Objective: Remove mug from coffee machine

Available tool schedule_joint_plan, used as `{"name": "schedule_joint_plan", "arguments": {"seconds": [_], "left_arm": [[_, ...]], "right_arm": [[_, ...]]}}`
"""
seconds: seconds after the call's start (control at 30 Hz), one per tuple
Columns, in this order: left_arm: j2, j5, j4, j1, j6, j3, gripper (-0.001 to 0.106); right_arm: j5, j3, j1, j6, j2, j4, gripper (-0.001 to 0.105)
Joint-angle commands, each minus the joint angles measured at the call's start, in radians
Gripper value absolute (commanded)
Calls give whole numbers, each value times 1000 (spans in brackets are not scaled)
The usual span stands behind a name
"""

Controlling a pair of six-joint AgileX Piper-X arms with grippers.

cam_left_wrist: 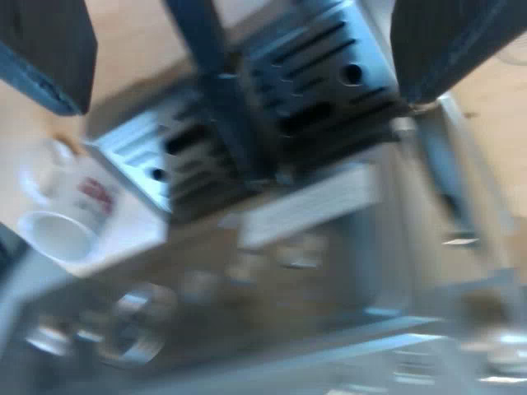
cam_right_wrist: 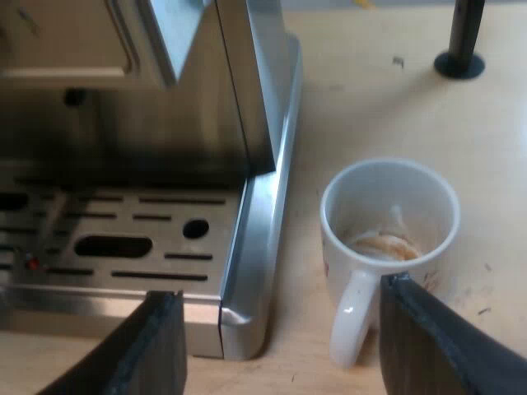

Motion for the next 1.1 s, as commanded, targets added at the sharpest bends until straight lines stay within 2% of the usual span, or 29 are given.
{"name": "schedule_joint_plan", "arguments": {"seconds": [0.03, 0.1, 0.17, 0.27, 0.4, 0.5, 0.53, 0.6, 0.73, 0.83, 1.1], "left_arm": [[-2, -8, 3, 46, -15, -9, 79], [-20, -8, 16, 52, -15, -9, 79], [-34, -40, 44, 62, -15, -9, 79], [-72, -150, 112, 95, -15, -9, 79], [-125, -228, 155, 127, -12, -9, 79], [-167, -229, 184, 144, -11, -9, 79], [-187, -229, 202, 154, -9, -9, 79], [-218, -233, 222, 169, -2, -9, 79], [-275, -235, 250, 211, 6, -9, 79], [-312, -235, 259, 225, 6, -9, 79], [-433, -235, 343, 224, 6, -9, 79]], "right_arm": [[11, -13, -1, -12, 62, -52, 54], [50, -13, -1, -12, 93, -84, 54], [84, -13, -1, -12, 108, -107, 54], [105, -13, -9, -15, 113, -137, 54], [103, -13, -99, -27, 113, -173, 54], [99, -13, -163, -27, 113, -181, 54], [91, -13, -255, -27, 100, -178, 54], [57, -13, -322, -27, 82, -169, 54], [-73, -13, -448, -23, 10, -112, 54], [-110, -13, -462, -19, -49, -52, 54], [-77, -13, -434, -27, -251, 75, 54]]}}
